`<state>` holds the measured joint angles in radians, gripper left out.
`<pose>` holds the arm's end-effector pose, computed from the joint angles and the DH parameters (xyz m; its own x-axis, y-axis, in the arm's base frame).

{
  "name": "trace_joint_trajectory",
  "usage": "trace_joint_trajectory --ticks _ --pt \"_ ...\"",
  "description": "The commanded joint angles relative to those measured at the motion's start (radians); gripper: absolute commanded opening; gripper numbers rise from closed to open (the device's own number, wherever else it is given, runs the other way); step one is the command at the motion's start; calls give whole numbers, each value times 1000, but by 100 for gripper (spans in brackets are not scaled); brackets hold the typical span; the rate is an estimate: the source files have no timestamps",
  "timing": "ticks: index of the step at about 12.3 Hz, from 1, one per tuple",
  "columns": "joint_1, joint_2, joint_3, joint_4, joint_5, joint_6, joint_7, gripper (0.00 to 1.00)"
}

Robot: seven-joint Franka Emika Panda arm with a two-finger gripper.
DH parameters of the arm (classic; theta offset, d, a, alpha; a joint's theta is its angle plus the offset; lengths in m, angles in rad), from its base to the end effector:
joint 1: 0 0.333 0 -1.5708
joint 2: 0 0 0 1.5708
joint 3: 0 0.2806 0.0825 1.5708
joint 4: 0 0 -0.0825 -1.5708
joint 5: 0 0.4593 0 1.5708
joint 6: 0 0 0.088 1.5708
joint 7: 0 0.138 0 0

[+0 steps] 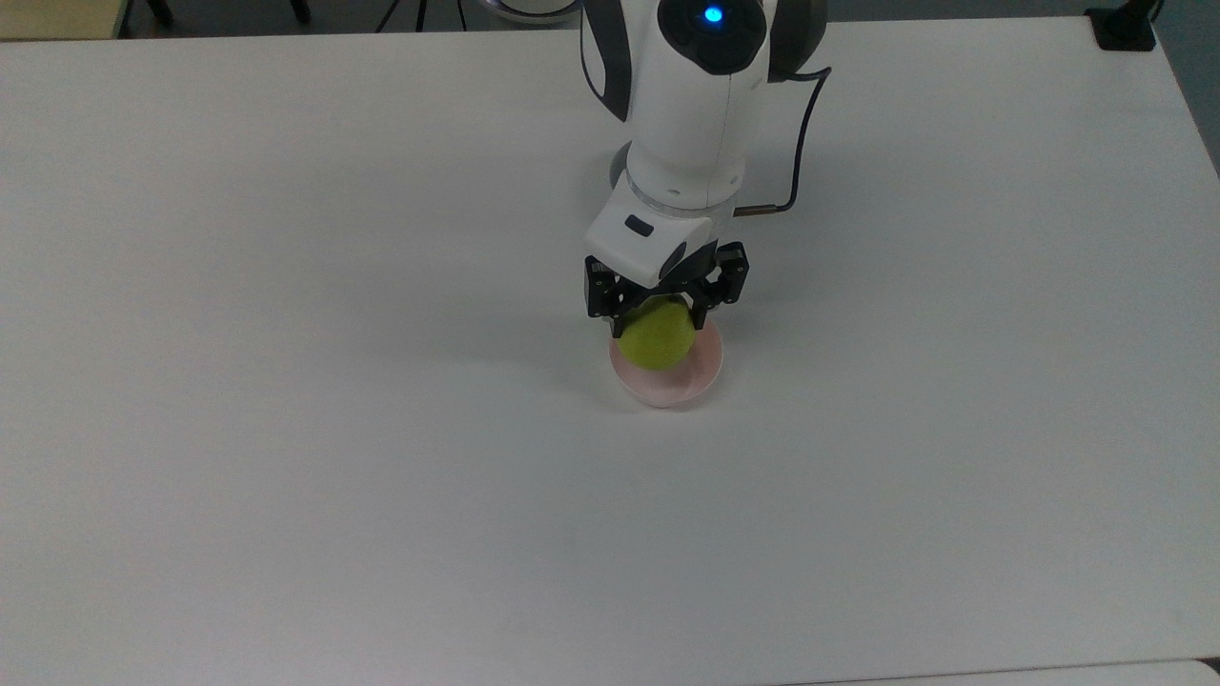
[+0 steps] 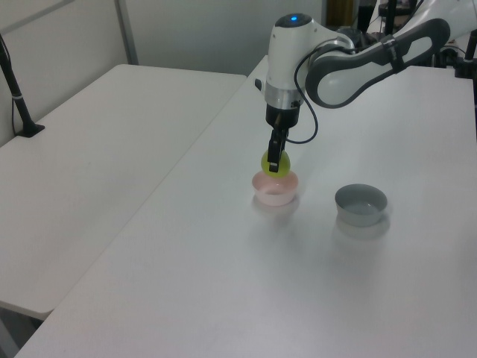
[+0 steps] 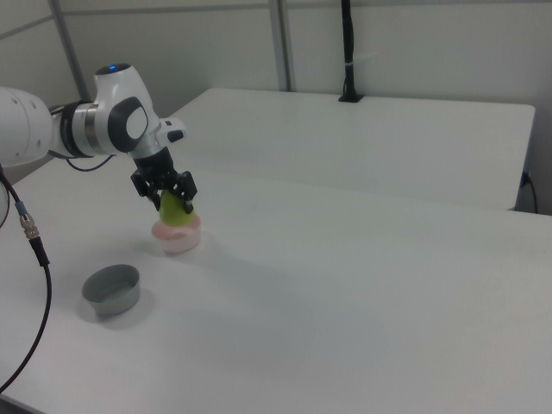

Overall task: Place the pear in the bowl
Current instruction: 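Lower the pear into the pink bowl and open the gripper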

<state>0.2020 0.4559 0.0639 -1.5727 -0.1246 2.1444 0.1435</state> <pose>0.7265 0.1852 0.2936 0.9761 0.1776 0.1252 0.1704 -0.9831 0.0664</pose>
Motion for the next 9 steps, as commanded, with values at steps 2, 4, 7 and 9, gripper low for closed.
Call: trace_joint_trajectory --ticks 2,4,7,9 --pt "20 12 -10 -18 -10 0 15 61" --pt "20 17 -12 -18 -12 23 15 62" --pt "20 30 -12 -16 -12 46 45 100" --pt "22 30 -12 -18 -12 48 56 100"
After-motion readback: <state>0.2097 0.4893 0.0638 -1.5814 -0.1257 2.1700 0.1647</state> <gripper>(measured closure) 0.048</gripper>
